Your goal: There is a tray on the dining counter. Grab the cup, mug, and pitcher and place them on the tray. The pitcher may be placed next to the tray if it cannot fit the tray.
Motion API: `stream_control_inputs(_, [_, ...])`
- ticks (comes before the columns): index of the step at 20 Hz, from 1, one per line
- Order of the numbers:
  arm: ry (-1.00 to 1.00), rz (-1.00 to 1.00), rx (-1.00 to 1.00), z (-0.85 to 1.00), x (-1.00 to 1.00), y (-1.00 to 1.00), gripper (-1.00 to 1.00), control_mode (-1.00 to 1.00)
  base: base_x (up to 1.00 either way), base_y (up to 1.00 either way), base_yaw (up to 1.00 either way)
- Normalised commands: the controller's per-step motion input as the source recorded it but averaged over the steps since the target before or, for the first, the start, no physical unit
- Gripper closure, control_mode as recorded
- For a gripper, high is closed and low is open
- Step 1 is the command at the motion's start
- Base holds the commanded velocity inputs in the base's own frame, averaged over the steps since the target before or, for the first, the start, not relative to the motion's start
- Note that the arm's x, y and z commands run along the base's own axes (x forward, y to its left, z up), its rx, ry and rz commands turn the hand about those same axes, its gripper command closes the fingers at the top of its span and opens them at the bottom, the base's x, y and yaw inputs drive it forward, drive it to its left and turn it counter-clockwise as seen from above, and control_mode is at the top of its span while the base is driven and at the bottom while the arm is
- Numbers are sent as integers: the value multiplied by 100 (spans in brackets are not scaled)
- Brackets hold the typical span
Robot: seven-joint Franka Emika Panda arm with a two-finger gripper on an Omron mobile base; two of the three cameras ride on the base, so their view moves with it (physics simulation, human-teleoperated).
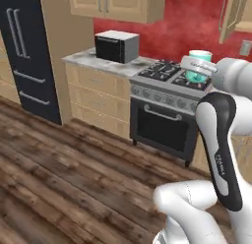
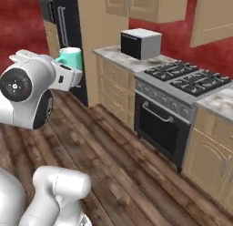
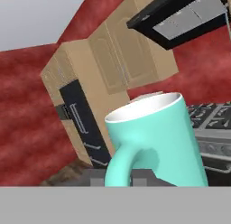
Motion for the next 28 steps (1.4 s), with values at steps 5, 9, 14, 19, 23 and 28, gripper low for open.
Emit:
stream_control_inputs(5, [0, 0, 0, 0, 0, 0, 100, 100, -45, 30, 93])
stream_control_inputs(9, [0, 0, 0, 0, 0, 0, 100, 100, -2, 6, 92])
stream_control_inputs(14, [0, 0, 0, 0, 0, 0, 100, 100, 33, 0, 68])
stream_control_inputs(19, [0, 0, 0, 0, 0, 0, 100, 100, 82, 0, 39])
stream_control_inputs(23, [0, 0, 0, 0, 0, 0, 100, 100, 100, 0, 16])
stream_control_inputs(28, [0, 0, 0, 0, 0, 0, 100, 100, 100, 0, 17])
